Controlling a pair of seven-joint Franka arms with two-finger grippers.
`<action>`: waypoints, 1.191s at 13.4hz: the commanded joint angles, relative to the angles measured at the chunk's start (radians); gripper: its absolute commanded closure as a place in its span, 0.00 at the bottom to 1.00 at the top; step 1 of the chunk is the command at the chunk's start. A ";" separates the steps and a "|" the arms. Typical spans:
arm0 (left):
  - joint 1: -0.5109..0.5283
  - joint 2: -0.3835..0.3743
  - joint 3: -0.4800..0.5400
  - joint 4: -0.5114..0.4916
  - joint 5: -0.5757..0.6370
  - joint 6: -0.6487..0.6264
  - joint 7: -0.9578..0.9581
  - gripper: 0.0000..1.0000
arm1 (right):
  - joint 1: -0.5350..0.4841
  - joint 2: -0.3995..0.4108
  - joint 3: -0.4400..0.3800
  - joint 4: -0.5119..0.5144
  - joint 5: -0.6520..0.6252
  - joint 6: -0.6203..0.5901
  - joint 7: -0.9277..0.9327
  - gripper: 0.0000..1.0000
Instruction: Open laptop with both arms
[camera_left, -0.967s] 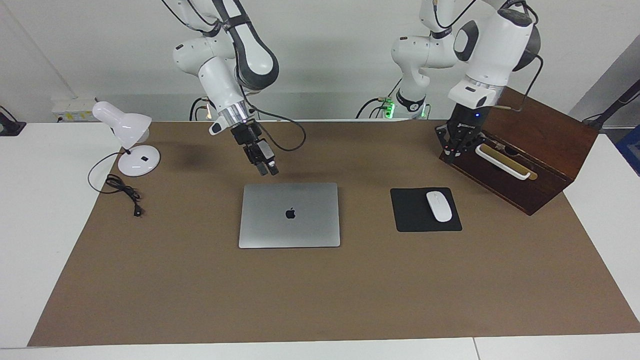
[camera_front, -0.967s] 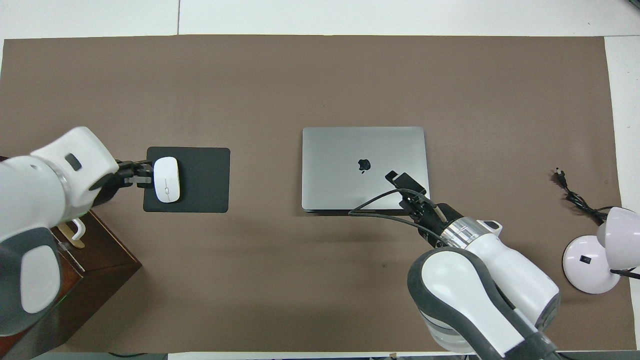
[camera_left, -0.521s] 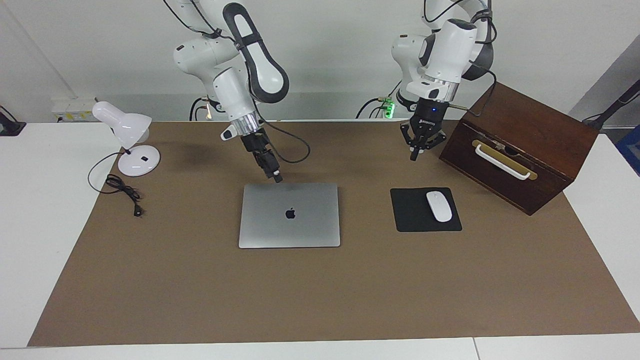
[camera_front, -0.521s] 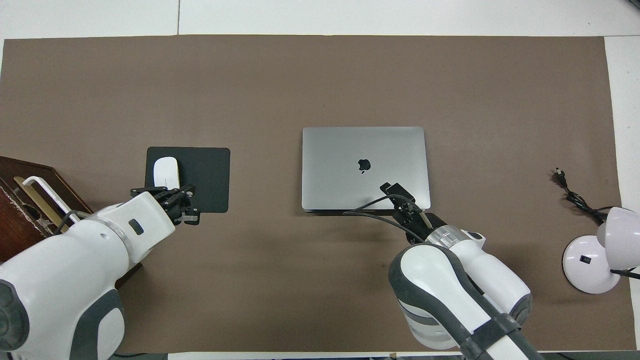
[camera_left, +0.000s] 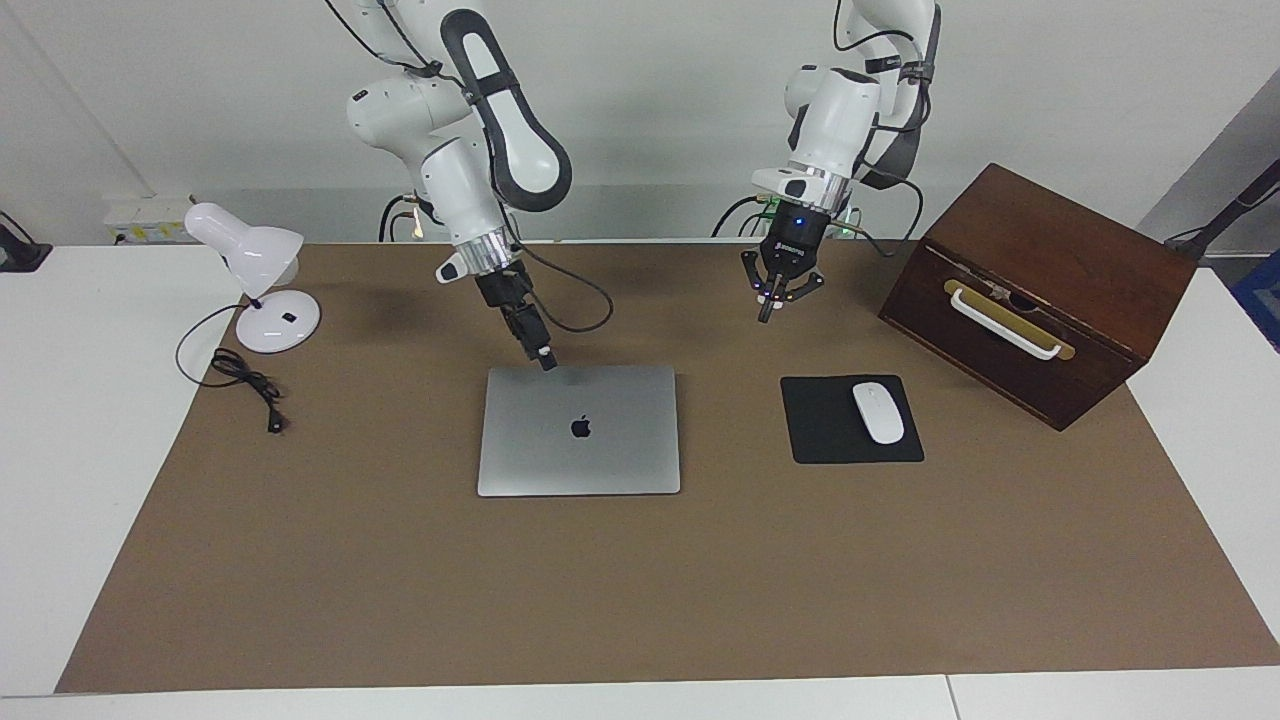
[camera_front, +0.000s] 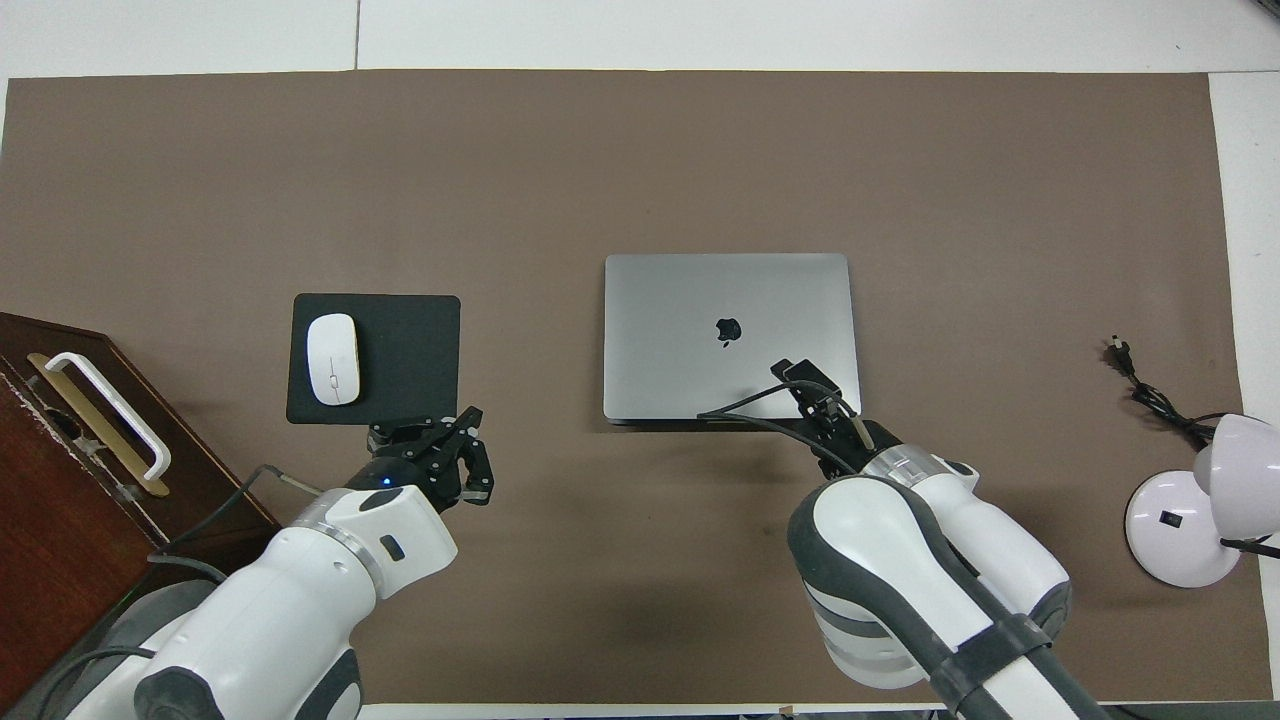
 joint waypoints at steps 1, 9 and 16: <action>-0.098 0.176 0.017 -0.010 -0.017 0.235 0.026 1.00 | -0.015 0.028 0.006 0.015 0.035 0.004 -0.003 0.00; -0.217 0.396 0.019 0.006 -0.017 0.420 0.021 1.00 | -0.032 0.051 0.006 0.017 0.037 -0.019 -0.015 0.00; -0.218 0.523 0.019 0.128 -0.009 0.421 0.018 1.00 | -0.035 0.069 0.006 0.047 0.037 -0.019 -0.038 0.00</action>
